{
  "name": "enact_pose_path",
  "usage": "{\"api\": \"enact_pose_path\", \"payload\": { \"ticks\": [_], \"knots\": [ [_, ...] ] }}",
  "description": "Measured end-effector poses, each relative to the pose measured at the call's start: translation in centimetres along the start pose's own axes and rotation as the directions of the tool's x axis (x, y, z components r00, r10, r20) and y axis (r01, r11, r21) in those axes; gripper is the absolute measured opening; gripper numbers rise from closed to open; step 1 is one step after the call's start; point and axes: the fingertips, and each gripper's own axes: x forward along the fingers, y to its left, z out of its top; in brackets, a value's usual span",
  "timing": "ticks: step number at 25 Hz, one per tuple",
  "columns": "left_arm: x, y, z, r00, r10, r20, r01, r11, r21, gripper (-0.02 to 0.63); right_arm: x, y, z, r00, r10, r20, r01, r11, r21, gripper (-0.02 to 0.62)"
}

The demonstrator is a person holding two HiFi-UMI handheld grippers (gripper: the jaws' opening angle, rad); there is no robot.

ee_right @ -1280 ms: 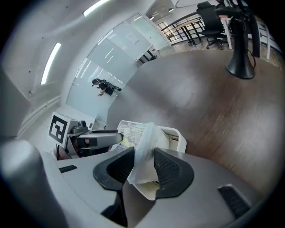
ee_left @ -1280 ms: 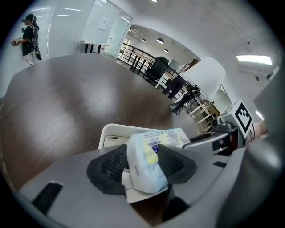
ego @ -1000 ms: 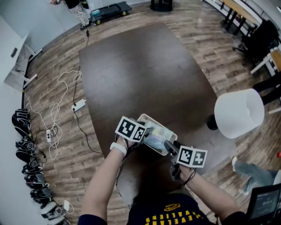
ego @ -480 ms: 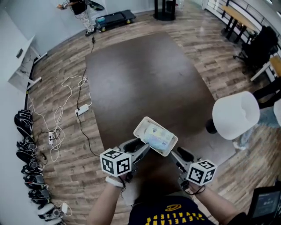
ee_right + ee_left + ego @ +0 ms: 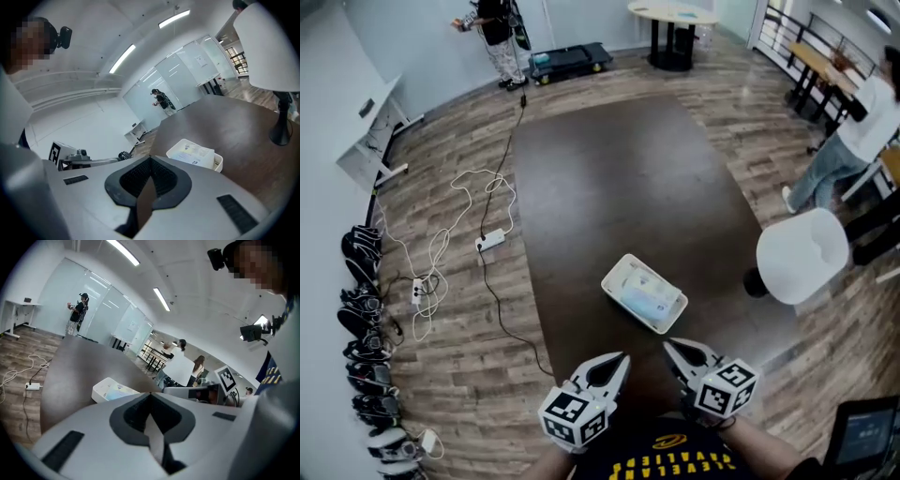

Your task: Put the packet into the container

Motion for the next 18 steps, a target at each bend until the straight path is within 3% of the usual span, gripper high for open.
{"api": "enact_pose_path", "payload": {
  "ticks": [4,9,18],
  "knots": [
    [-1.0,-2.2,1.2,0.998,-0.031,0.047,0.03,0.999,0.016,-0.002,-0.4,2.7,0.6,0.999,0.027,0.019,-0.026,0.998,-0.06,0.009],
    [-1.1,-3.0,2.2,0.995,-0.049,0.086,0.053,0.998,-0.039,-0.002,-0.8,4.9,2.8,0.997,0.049,0.06,-0.037,0.983,-0.178,0.009],
    [-1.2,-3.6,2.5,0.995,-0.048,0.091,0.047,0.999,0.017,-0.002,-2.4,6.7,4.1,0.987,0.055,0.149,-0.009,0.957,-0.29,0.009]
  ]
}}
